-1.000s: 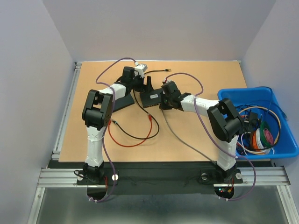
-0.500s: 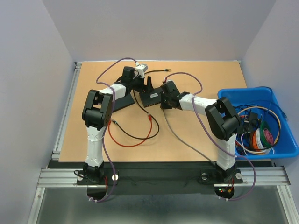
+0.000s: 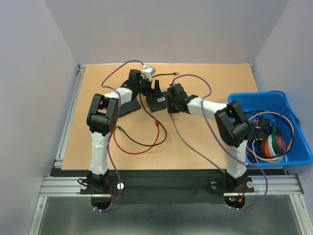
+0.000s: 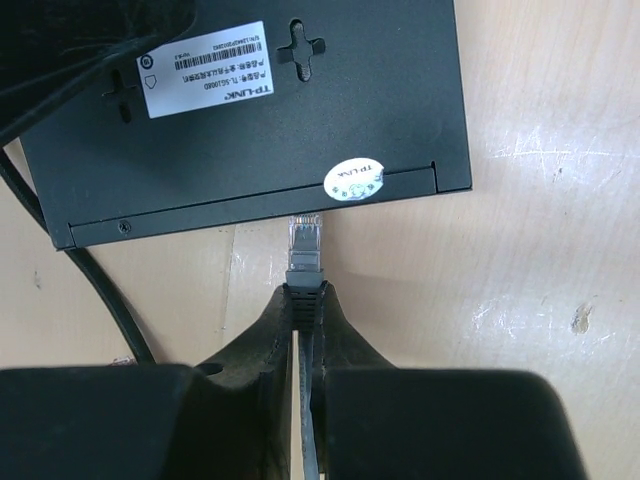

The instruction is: Insert the plug into the switch port

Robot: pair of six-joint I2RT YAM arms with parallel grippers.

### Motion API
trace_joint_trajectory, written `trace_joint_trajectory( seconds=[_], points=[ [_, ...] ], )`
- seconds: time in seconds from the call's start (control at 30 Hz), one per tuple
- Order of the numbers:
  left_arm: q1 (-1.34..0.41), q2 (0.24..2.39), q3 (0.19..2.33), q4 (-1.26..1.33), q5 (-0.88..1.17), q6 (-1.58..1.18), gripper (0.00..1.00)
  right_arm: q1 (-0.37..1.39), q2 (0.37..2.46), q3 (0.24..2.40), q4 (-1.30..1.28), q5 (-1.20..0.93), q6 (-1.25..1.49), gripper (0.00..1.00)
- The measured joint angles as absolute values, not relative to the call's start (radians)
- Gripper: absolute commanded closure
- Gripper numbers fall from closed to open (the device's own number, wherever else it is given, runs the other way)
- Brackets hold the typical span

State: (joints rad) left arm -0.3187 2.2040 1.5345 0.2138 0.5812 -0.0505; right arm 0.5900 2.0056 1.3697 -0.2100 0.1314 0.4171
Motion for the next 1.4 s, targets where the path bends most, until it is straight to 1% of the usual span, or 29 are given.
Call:
trace_joint_trajectory(
  seconds=[0.23,0.73,0.77,0.87,0.93,0.97,1.03,1.07,1.13,1.17,1.4],
  points=[
    [-0.327,2.257,1.573,0.208,0.595,-0.044,0.07,0.59,2.02,1.393,-0.225,0.131,0.411,1.0],
    [-0.365,2.273,1.629,0.139,0.634,0.03,0.08,0.59,2.044,1.425,-0.232,0.131,0.338,1.0],
    [-0.365,2.275,1.634,0.136,0.637,0.031,0.09,0.59,2.044,1.424,-0.232,0.132,0.33,1.0],
    [-0.365,2.287,1.648,0.125,0.641,0.042,0.19,0.59,2.044,1.424,-0.231,0.133,0.307,1.0],
    [-0.365,2.297,1.658,0.121,0.643,0.048,0.23,0.59,2.044,1.424,-0.23,0.136,0.289,1.0],
    [-0.364,2.304,1.665,0.118,0.644,0.049,0.26,0.59,2.044,1.424,-0.23,0.138,0.283,1.0],
    [-0.364,2.31,1.672,0.118,0.647,0.05,0.31,0.59,2.044,1.424,-0.226,0.143,0.265,1.0],
    [-0.364,2.31,1.672,0.118,0.647,0.049,0.35,0.59,2.044,1.424,-0.226,0.146,0.256,1.0],
    [-0.363,2.31,1.674,0.12,0.646,0.049,0.38,0.59,2.044,1.419,-0.221,0.152,0.241,1.0],
    [-0.362,2.31,1.676,0.118,0.646,0.05,0.44,0.59,2.044,1.415,-0.215,0.153,0.236,0.99],
    [-0.356,2.311,1.684,0.122,0.646,0.056,0.45,0.59,2.044,1.398,-0.181,0.157,0.189,1.0]
  ],
)
